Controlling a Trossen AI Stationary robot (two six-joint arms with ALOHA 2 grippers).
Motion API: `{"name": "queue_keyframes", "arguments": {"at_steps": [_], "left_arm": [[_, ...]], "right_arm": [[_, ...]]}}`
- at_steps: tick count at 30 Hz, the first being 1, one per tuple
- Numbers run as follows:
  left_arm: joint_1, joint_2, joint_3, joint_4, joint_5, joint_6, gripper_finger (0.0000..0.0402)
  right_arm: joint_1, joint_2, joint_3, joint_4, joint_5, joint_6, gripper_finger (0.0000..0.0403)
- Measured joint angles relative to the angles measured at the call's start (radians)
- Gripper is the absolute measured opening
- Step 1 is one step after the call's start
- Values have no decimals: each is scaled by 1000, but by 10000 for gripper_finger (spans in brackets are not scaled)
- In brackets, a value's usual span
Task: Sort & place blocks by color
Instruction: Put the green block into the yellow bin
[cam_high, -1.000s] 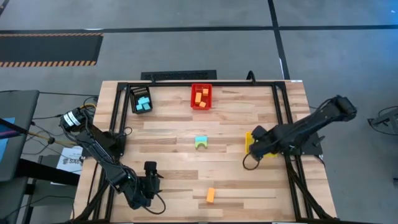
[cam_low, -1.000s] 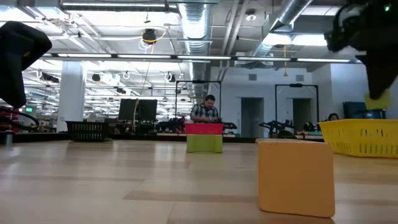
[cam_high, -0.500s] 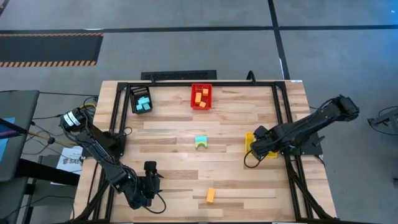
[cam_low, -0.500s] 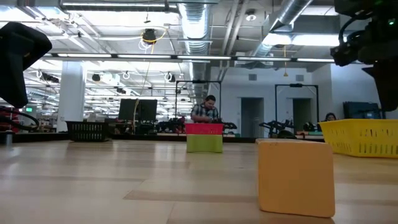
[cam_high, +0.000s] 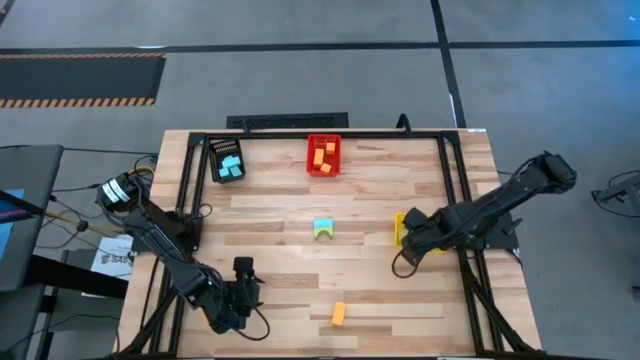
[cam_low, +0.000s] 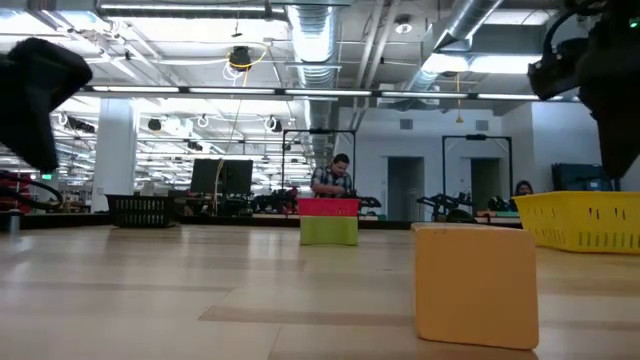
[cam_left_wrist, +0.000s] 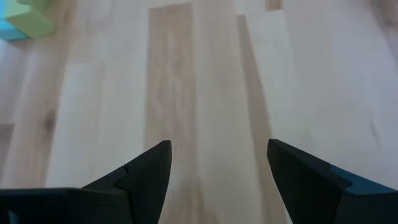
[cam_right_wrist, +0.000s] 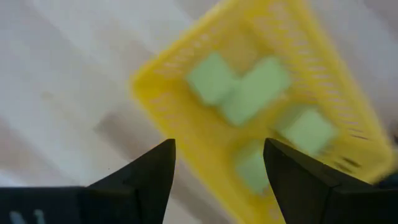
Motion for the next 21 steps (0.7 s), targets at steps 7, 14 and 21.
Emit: {"name": "queue_keyframes", "arguments": {"at_steps": [7, 14, 21], "left_arm": [[119, -62, 82, -62, -61, 81, 254], [281, -217, 201, -204, -108, 133, 254], [452, -222, 94, 46, -18, 315, 254]], "right_arm": [[82, 0, 1, 137, 42, -42, 265], [132, -1, 1, 213, 120, -52, 265], [200, 0, 1, 340, 256, -111, 265]]}}
